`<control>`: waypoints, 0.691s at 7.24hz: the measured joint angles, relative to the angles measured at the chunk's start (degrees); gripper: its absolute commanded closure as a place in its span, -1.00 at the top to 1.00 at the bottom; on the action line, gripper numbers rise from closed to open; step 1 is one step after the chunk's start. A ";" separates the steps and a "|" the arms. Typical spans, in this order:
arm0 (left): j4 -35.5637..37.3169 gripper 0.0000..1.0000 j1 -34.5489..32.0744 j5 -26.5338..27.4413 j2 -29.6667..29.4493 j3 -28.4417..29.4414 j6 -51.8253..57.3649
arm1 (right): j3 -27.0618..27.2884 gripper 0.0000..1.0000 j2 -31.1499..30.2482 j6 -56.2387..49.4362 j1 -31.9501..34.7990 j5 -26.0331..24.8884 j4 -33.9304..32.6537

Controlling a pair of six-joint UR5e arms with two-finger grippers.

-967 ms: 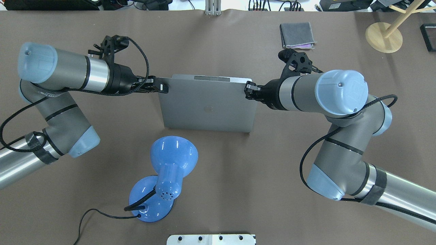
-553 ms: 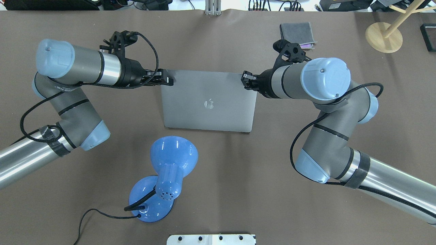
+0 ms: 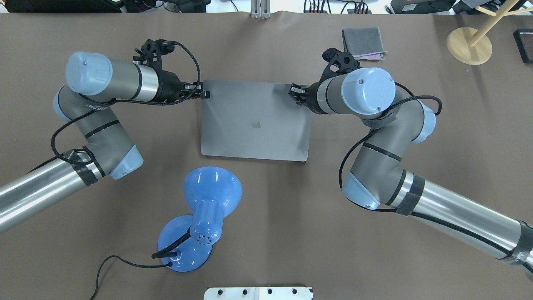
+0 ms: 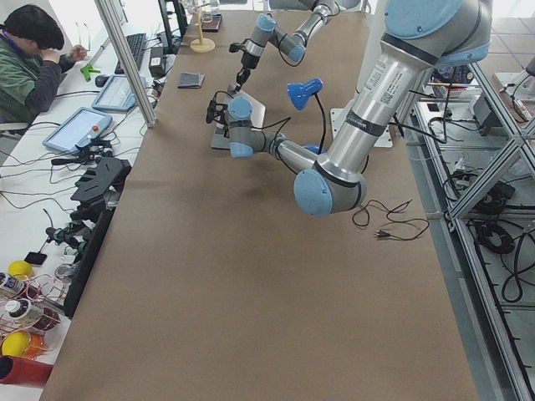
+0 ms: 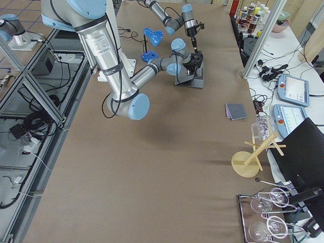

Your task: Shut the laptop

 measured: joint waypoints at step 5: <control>2.23 -0.85 2.89 6.65 -1.71 2.53 3.43 | -3.88 -1.00 1.60 0.07 -0.25 -1.73 0.54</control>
